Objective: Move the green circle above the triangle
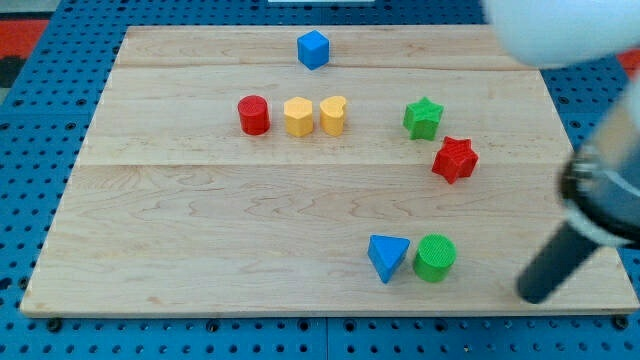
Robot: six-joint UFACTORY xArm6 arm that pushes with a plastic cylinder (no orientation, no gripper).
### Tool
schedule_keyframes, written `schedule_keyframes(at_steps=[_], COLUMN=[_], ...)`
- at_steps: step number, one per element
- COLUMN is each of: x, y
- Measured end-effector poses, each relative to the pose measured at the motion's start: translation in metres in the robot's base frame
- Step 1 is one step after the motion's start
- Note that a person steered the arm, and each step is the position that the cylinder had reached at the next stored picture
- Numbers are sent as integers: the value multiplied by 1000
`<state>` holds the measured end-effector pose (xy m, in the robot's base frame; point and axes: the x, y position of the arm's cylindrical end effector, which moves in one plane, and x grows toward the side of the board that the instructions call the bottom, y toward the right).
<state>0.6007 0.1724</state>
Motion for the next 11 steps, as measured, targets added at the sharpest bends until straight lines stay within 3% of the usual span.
schedule_keyframes(at_steps=[2, 4, 5, 6, 8, 11], x=[-45, -23, -24, -52, -133, -195], y=[-156, -156, -96, -87, -163, -248])
